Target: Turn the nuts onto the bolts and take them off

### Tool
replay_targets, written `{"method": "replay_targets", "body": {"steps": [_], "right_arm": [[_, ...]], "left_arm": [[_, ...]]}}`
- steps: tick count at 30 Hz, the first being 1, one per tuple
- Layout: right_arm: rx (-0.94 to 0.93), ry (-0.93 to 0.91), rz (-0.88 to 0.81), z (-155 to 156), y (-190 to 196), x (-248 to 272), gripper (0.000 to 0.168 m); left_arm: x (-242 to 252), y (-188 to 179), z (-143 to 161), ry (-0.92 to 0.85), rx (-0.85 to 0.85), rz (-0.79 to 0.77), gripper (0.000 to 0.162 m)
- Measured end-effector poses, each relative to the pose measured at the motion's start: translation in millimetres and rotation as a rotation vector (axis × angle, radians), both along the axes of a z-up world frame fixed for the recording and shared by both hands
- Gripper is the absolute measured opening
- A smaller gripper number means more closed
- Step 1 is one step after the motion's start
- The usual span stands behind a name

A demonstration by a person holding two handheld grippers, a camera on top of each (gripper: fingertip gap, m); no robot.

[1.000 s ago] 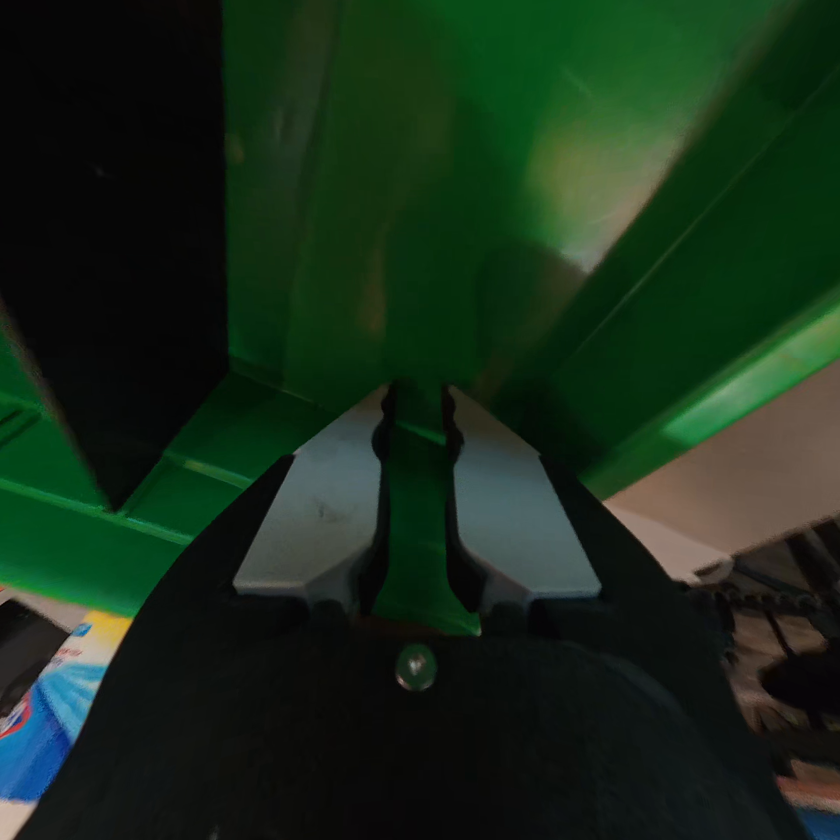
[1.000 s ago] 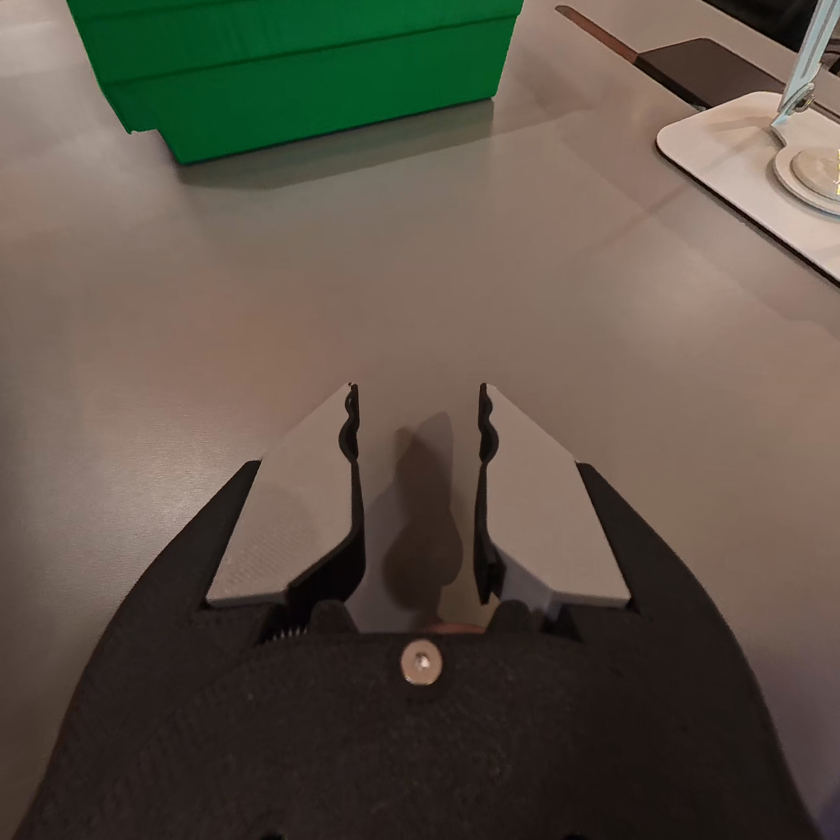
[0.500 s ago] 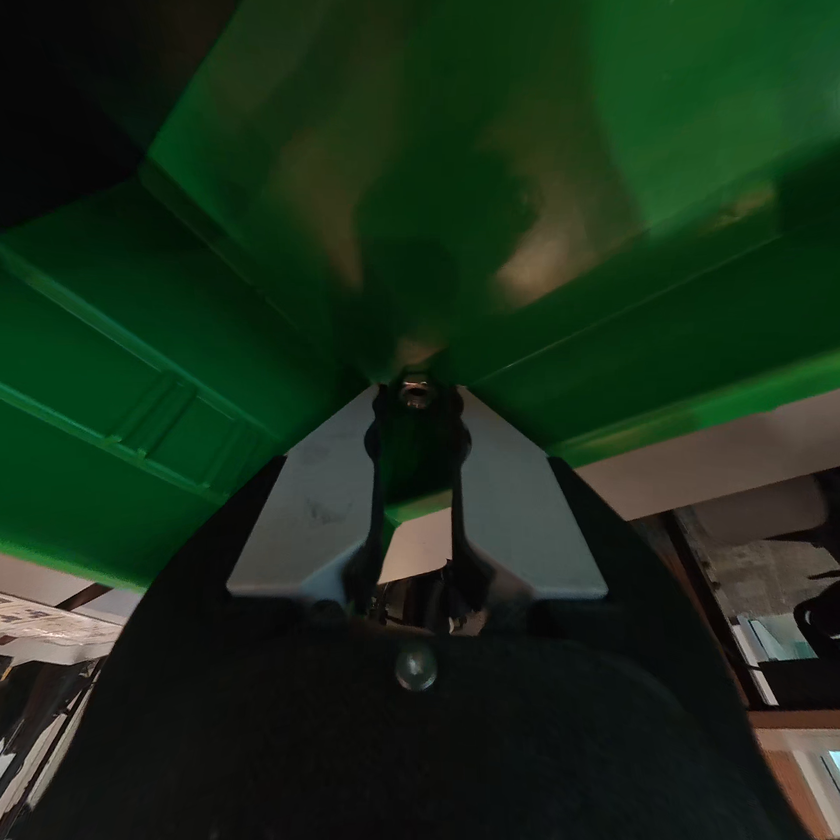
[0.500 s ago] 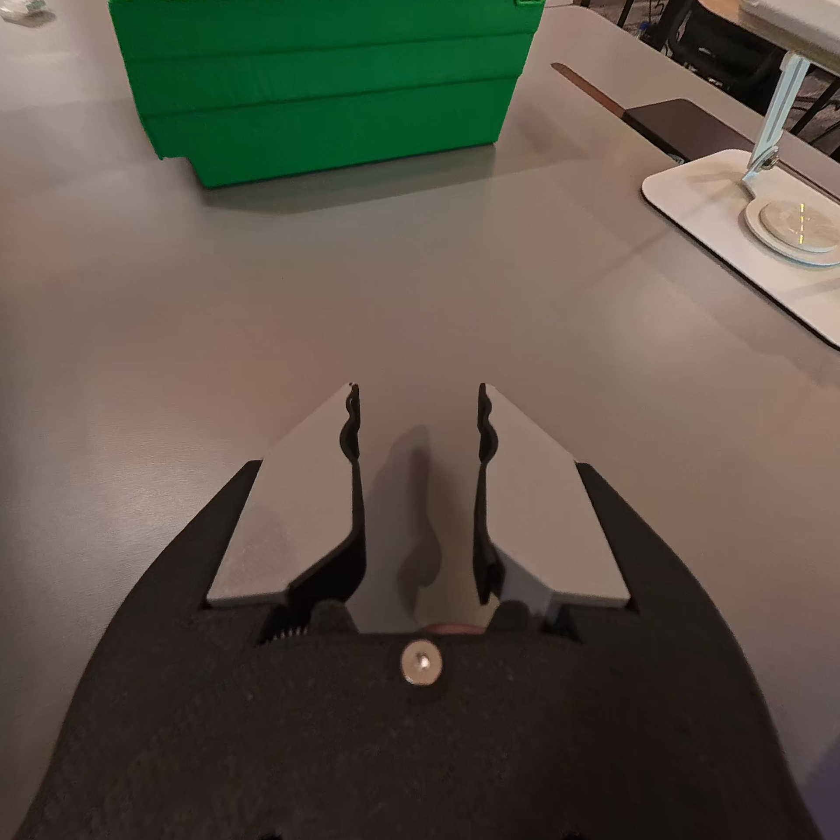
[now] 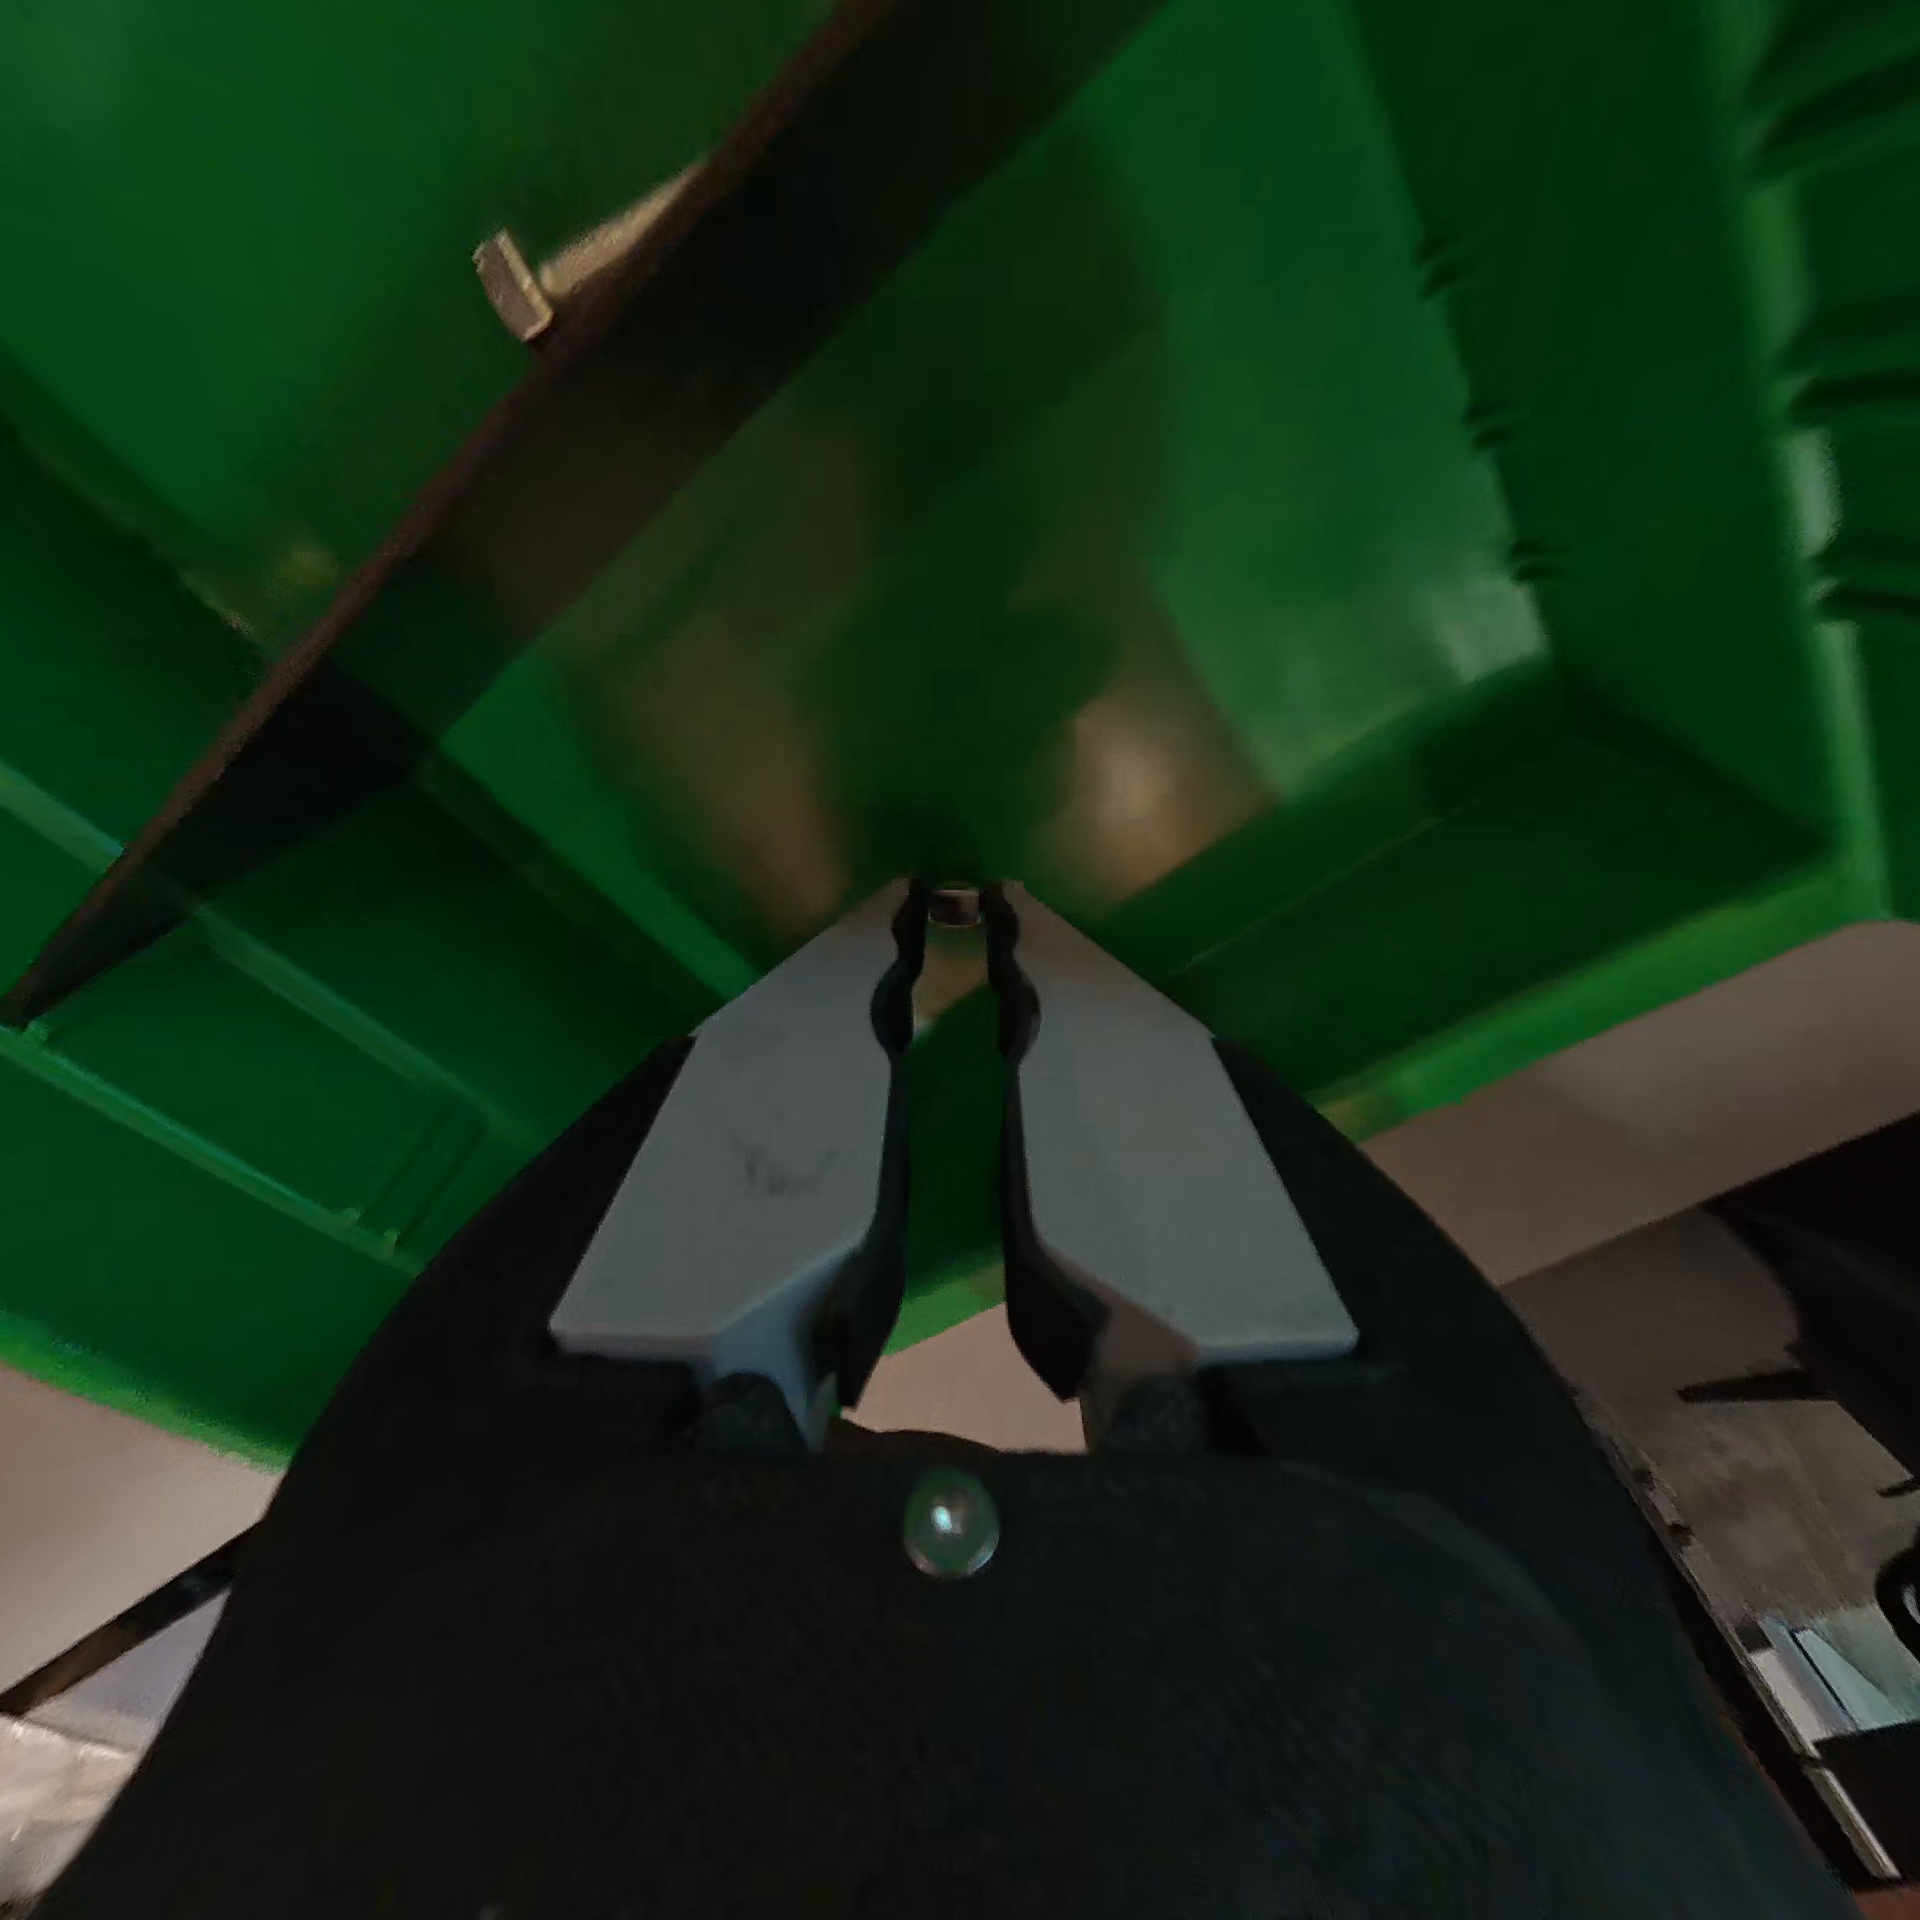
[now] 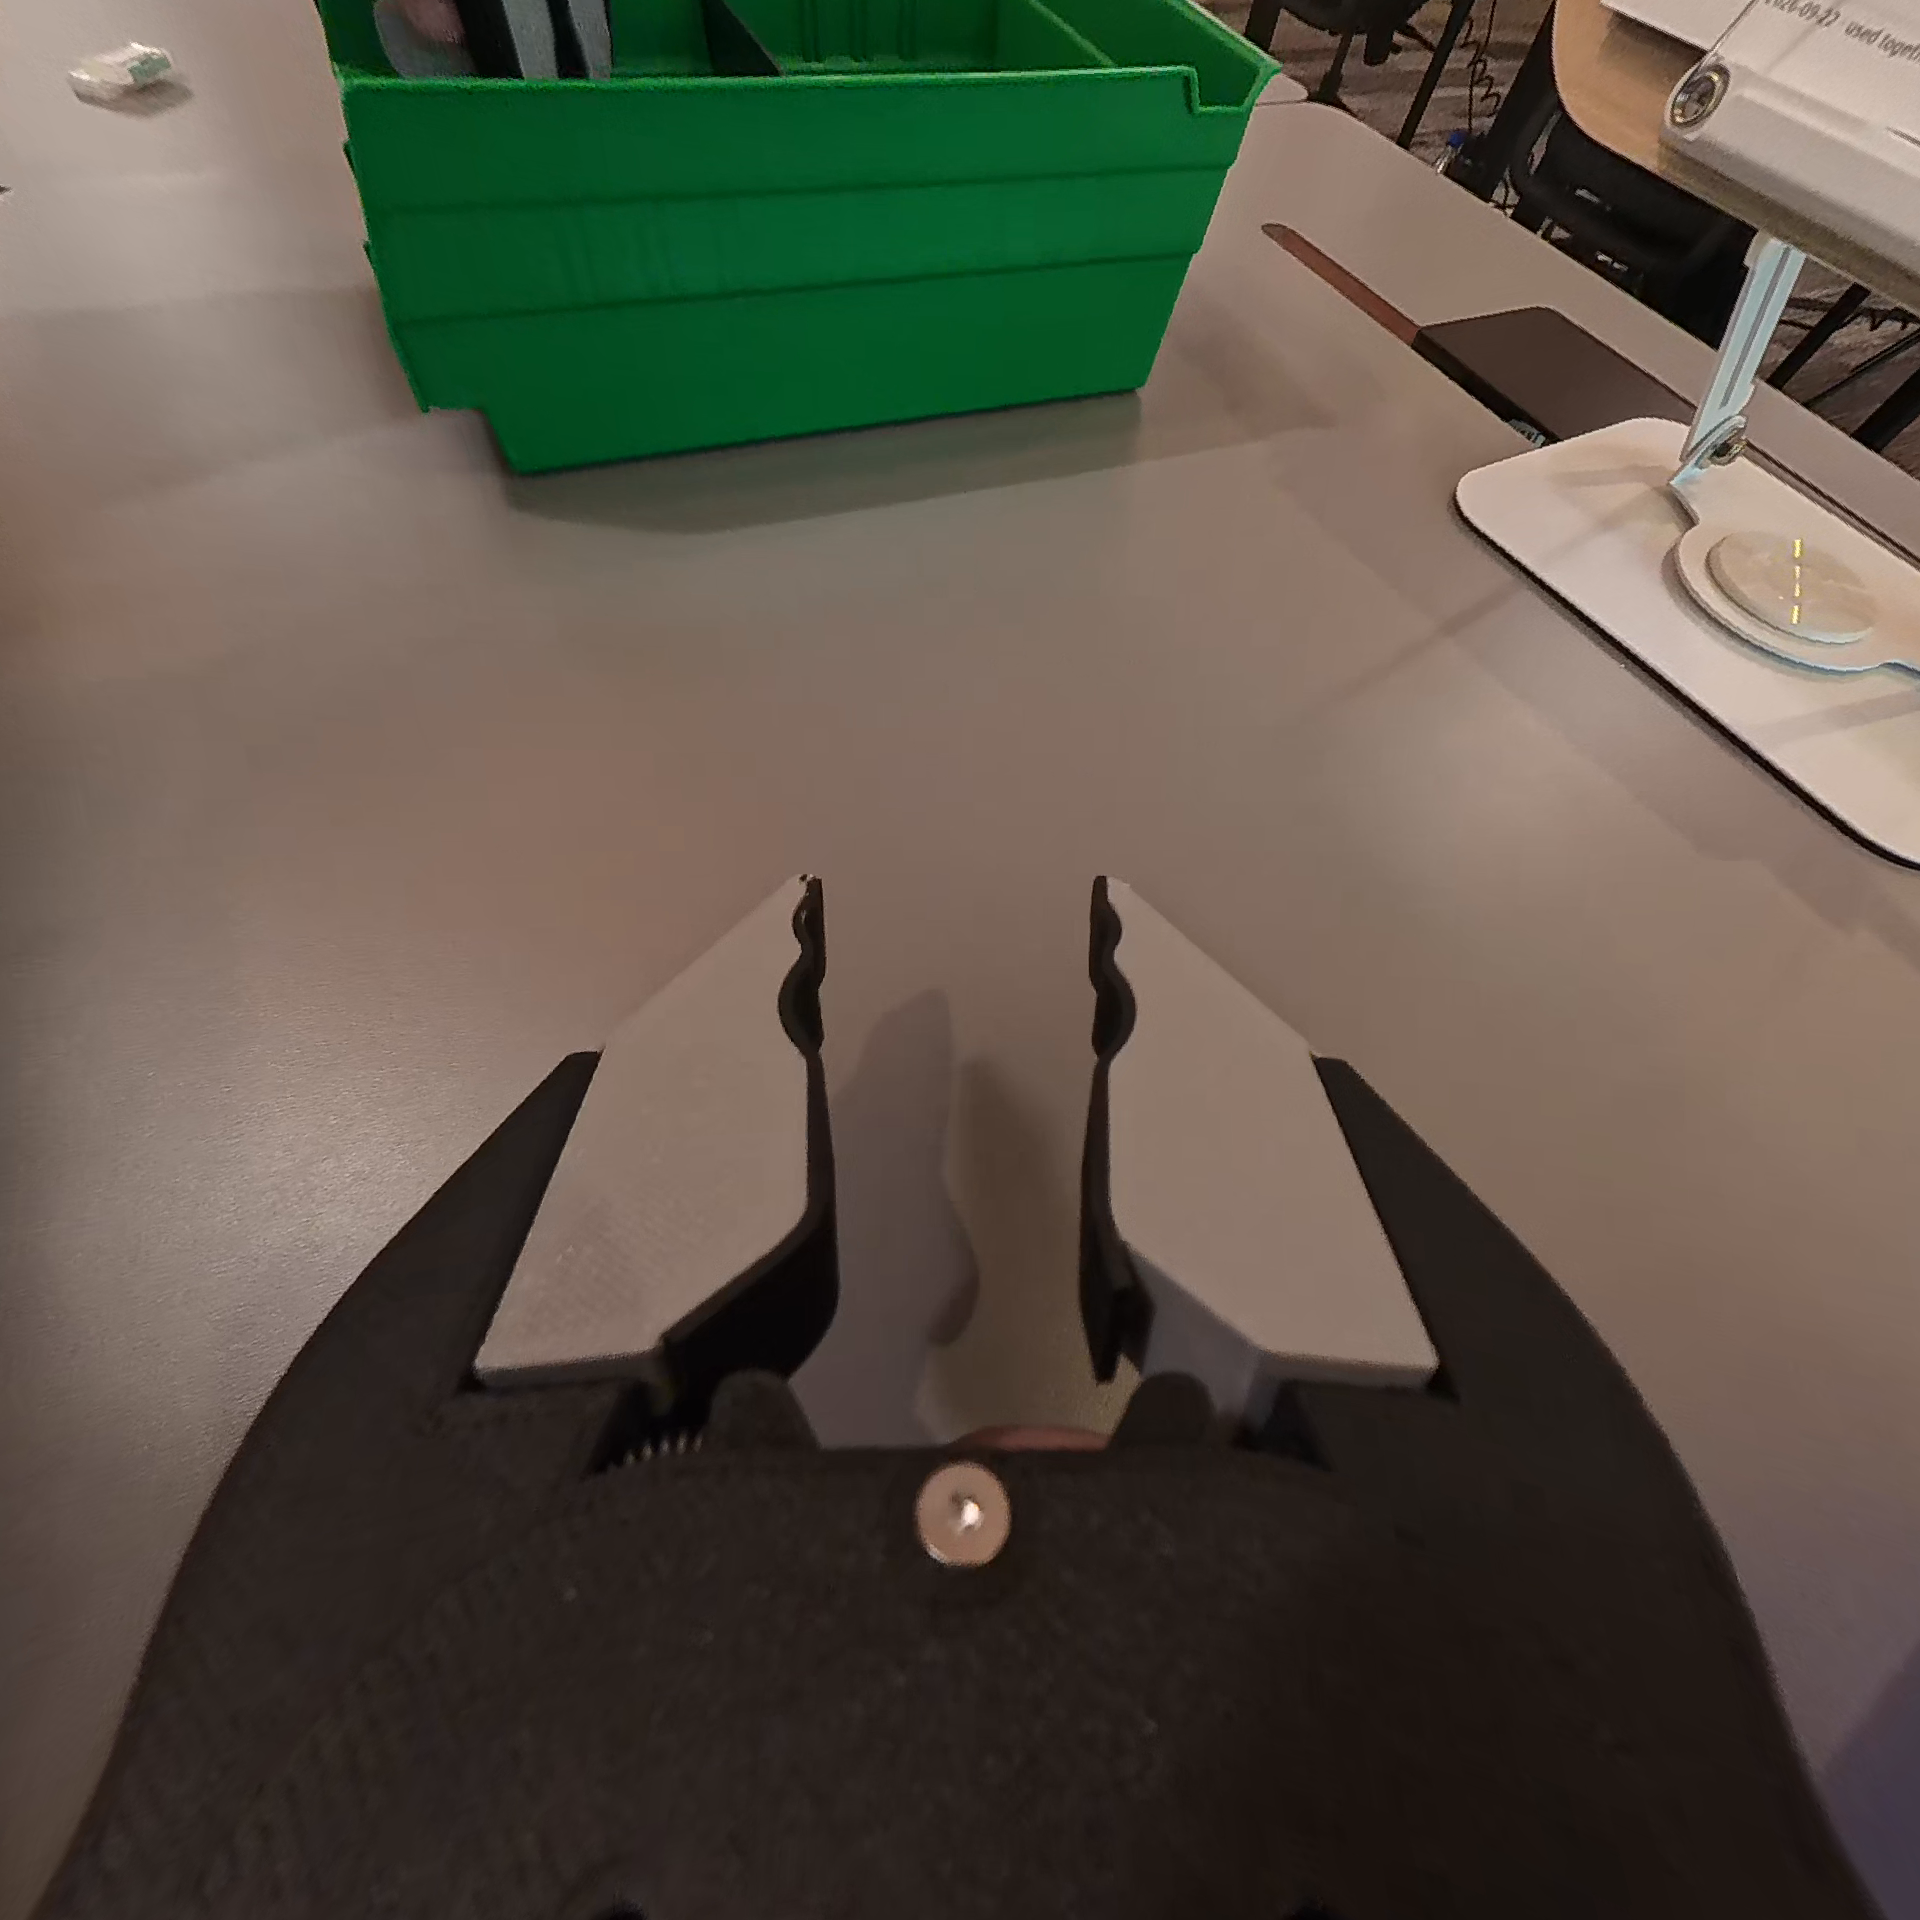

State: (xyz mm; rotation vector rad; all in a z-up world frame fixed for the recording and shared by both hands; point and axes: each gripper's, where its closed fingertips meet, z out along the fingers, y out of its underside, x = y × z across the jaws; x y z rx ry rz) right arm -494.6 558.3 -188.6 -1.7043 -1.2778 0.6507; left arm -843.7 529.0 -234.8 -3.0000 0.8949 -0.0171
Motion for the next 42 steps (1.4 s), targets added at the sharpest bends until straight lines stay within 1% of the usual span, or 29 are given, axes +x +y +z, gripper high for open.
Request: {"method": "replay_targets", "body": {"steps": [8, 10, 12, 19, 28, 31, 37, 39, 42], "right_arm": [[0.021, 0.001, -0.002, 3.4, -1.0, 0.2, 0.048], [0.023, 0.004, -0.003, 4.0, -0.9, 0.3, 0.048], [0.018, 0.006, -0.003, 3.7, -0.8, 0.1, 0.048], [0.016, -0.001, -0.002, 1.7, -1.2, -0.8, 0.048], [0.011, 0.007, -0.003, 2.3, -1.9, -1.0, 0.047], [0.008, 0.009, -0.001, 2.4, -2.2, -1.3, 0.047], [0.011, 0.011, 0.000, 3.6, -2.8, -1.4, 0.047], [0.012, 0.012, -0.001, 3.7, -2.4, -1.1, 0.047], [0.013, 0.011, -0.005, 3.7, -1.5, -0.5, 0.047]], "left_arm": [[9.4, 1.0, -11.6, 0.017, -0.001, -0.031, 0.008], [10.3, -1.0, -11.5, 0.006, -0.003, -0.029, 0.004], [7.7, -2.5, -9.9, 0.011, -0.001, -0.024, 0.011], [0.6, -0.3, 4.9, 0.009, 0.038, -0.031, 0.010], [-3.7, -8.2, -13.0, 0.018, -0.012, -0.035, 0.010], [-0.4, -6.9, -13.5, -0.008, -0.004, -0.037, 0.004], [-1.6, -6.4, -13.0, 0.020, 0.036, -0.084, 0.004], [-4.0, -4.9, -6.8, 0.036, 0.059, -0.091, 0.004], [-5.5, 6.8, 21.4, -0.004, 0.159, -0.060, 0.003]]}}
